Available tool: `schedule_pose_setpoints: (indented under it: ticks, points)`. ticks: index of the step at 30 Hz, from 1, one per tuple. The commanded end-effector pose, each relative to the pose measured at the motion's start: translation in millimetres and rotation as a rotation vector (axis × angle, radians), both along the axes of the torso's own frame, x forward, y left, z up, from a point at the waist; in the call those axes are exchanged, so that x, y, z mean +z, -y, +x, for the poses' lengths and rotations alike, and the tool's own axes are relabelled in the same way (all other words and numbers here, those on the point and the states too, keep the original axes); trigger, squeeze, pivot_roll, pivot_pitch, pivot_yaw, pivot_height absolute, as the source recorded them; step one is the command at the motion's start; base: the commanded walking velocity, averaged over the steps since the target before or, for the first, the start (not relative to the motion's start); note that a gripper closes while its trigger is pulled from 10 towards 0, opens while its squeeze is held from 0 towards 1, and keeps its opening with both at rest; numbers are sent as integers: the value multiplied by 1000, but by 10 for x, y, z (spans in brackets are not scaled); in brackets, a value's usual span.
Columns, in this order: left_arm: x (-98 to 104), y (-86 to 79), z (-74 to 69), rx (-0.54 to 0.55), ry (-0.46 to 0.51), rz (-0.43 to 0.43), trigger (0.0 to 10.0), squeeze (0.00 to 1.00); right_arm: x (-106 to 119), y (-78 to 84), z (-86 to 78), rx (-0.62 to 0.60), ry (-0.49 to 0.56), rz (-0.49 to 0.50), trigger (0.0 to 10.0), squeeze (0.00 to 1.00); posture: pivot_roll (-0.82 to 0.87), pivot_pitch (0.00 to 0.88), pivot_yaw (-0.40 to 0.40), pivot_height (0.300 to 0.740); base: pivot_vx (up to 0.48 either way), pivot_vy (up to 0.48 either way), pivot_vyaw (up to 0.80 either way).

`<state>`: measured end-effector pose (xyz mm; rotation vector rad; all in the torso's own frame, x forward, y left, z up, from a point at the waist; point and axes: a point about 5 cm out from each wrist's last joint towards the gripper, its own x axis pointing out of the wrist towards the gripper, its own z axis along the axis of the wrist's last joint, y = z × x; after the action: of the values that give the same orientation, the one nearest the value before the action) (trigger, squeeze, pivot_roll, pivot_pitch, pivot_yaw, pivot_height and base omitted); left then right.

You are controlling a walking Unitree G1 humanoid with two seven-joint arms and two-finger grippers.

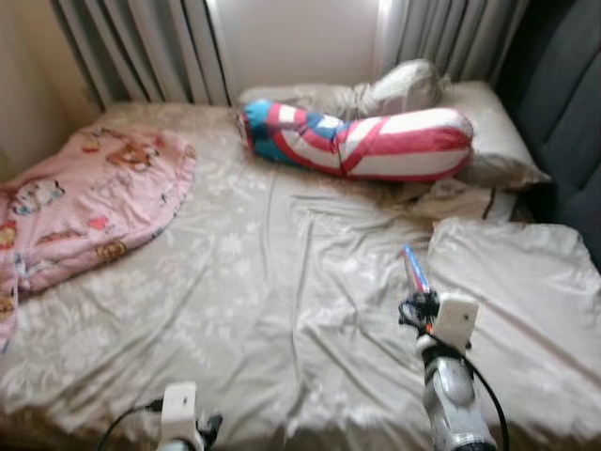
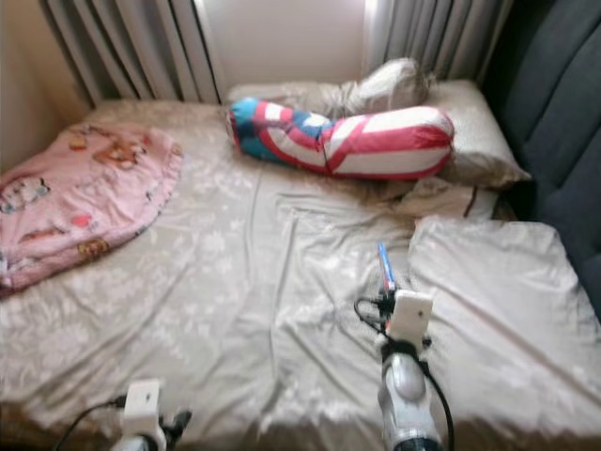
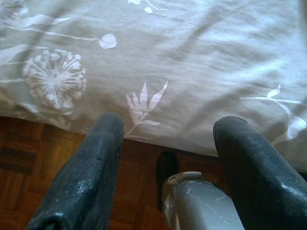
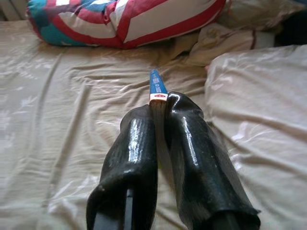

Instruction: Clean up the room

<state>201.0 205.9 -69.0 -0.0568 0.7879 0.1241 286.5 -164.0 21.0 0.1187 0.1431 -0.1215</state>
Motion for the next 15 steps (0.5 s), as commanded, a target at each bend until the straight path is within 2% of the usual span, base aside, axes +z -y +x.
schedule_pose_setpoints:
  ticks: [1,15]
  points:
    - [-38,2,-62,5,-26,-3,10000,0,59,-22,29,14,38,1,10000,0,48,30,15,740,0,0,0]
    - [-51,-46,-111,4,-31,2,10000,0,88,-73,44,34,61,24,10000,0,45,32,16,740,0,0,0]
